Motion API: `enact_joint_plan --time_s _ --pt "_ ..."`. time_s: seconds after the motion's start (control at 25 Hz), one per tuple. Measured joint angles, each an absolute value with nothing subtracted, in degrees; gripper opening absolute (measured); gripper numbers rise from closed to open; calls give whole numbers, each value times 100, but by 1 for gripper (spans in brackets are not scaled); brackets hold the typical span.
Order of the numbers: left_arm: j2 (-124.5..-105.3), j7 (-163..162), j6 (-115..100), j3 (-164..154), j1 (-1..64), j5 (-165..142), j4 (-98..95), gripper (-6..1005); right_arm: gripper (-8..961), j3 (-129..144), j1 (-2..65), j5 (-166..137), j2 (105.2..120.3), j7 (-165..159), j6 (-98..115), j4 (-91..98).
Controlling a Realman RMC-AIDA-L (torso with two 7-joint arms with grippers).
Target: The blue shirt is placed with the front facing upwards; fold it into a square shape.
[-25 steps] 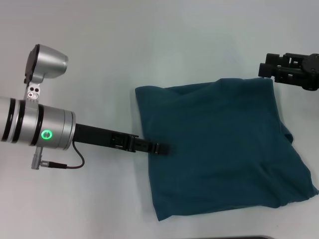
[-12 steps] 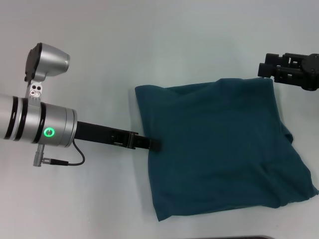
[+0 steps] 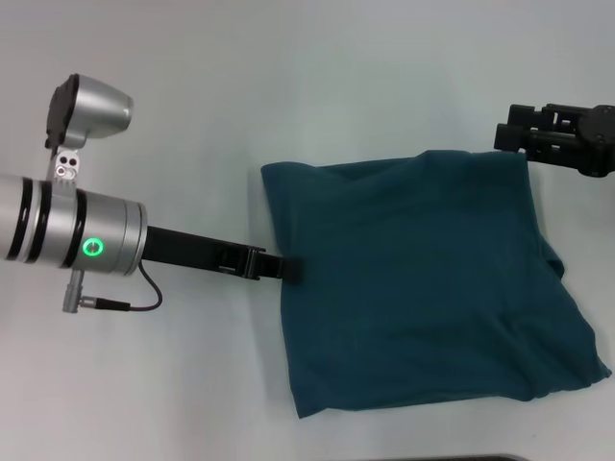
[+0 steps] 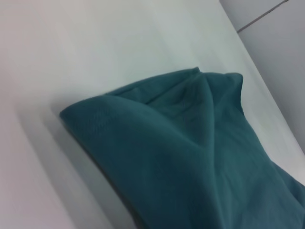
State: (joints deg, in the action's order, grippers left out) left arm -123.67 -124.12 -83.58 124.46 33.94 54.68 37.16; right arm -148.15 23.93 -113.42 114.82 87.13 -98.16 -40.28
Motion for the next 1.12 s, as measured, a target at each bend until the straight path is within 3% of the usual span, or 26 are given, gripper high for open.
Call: enact_joint_plan --time_s 0.24,0.8,1.12 --pt "-12299 -12393 -8358 12480 3467 5489 3770 23 607 -14818 2378 -11338 11502 8727 -9777 -3996" --pt "-11751 -12418 -8268 13142 3575 5481 3997 39 608 -14826 2389 -11329 11512 8687 -9755 -3981" --pt "-11680 -12432 -8227 13275 3368 5458 3986 48 609 -14844 2417 -11339 11513 8684 -9756 -3981"
